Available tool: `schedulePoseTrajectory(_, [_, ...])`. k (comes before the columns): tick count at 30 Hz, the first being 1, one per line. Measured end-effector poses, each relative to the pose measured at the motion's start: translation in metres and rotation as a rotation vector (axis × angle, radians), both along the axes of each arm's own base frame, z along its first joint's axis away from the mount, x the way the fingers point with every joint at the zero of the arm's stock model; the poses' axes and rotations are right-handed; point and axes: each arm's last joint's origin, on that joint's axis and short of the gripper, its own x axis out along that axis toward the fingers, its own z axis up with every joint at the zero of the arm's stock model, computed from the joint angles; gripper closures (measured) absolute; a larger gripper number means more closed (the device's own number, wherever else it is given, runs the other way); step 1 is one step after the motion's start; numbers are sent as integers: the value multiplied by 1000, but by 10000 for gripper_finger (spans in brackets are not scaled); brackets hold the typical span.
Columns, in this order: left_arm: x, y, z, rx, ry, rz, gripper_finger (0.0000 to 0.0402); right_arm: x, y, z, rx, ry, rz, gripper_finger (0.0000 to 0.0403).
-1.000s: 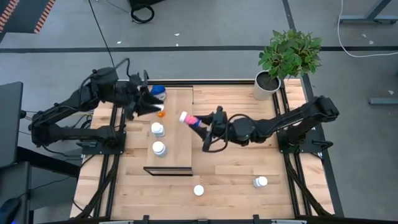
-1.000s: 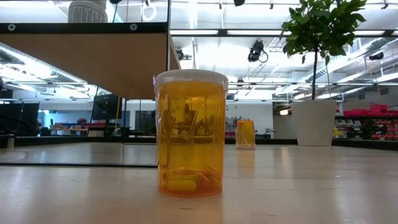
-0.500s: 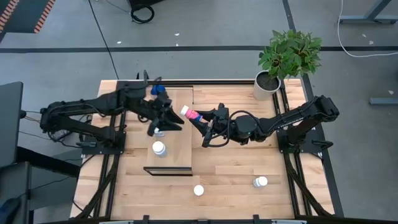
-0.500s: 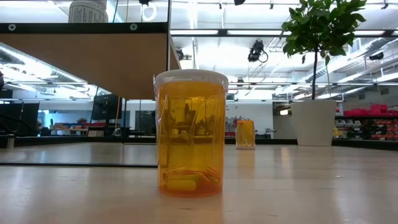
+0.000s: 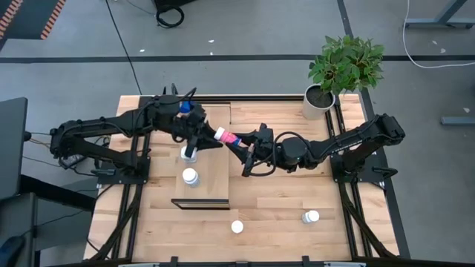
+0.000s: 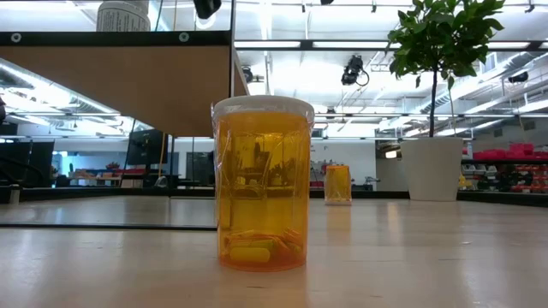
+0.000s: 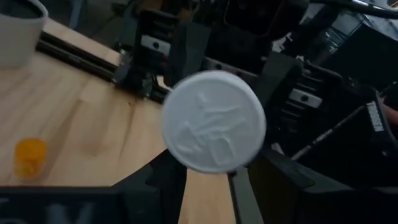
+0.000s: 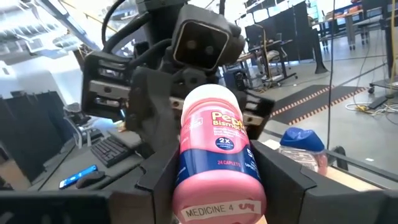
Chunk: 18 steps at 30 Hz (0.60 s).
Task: Pick and place medicine bottles onto shelf by color
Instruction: Adjust the pink pill bottle on the shelf
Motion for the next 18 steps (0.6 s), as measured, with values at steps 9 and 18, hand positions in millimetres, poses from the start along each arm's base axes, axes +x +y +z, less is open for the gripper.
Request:
schedulePoseTrajectory(9, [2,4,11,17,-121,16,251,-1,0,4,14,-17,24,216])
schedulePoseTrajectory(18, [2,4,10,15,-112,12,249,0,2,-2,-5,45,71,216])
